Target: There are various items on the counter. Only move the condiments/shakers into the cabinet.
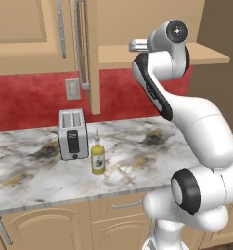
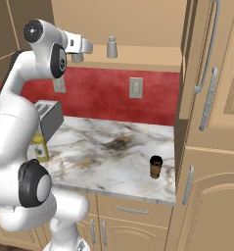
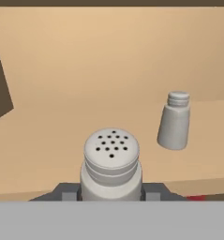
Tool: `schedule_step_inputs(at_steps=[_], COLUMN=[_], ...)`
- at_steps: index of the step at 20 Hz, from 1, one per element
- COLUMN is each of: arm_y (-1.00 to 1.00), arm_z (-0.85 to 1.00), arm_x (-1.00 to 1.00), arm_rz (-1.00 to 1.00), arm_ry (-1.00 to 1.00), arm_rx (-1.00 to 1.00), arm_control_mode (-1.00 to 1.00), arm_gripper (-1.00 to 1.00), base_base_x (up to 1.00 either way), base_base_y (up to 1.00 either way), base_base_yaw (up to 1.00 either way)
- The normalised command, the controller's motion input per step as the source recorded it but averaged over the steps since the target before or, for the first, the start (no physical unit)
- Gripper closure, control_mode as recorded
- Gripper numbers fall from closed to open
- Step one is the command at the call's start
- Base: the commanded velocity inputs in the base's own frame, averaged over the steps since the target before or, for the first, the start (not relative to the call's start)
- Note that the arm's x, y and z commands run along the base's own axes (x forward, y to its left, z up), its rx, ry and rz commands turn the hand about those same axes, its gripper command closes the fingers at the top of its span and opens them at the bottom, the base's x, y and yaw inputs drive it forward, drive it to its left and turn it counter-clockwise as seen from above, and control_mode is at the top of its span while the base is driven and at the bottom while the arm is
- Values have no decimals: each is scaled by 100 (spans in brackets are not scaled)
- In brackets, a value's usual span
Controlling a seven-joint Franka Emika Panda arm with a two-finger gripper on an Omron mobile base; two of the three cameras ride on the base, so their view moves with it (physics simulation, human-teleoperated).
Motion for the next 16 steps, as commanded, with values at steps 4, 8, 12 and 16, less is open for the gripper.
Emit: schedule_step_inputs(at_steps=[4, 8, 12, 16], arm_y=[0, 0, 0, 0], arm_z=[-20, -7, 2, 3], arm_x=[39, 19, -4, 22], arm_rz=[0, 0, 0, 0], arm_ry=[7, 1, -4, -1], arm_rx=[0, -1, 0, 0], arm_control_mode=[-100, -100, -100, -100], arm_gripper=[100, 100, 100, 100], base_base_x=[0, 0, 0, 0], base_base_y=[0, 0, 0, 0], base_base_yaw=[0, 0, 0, 0])
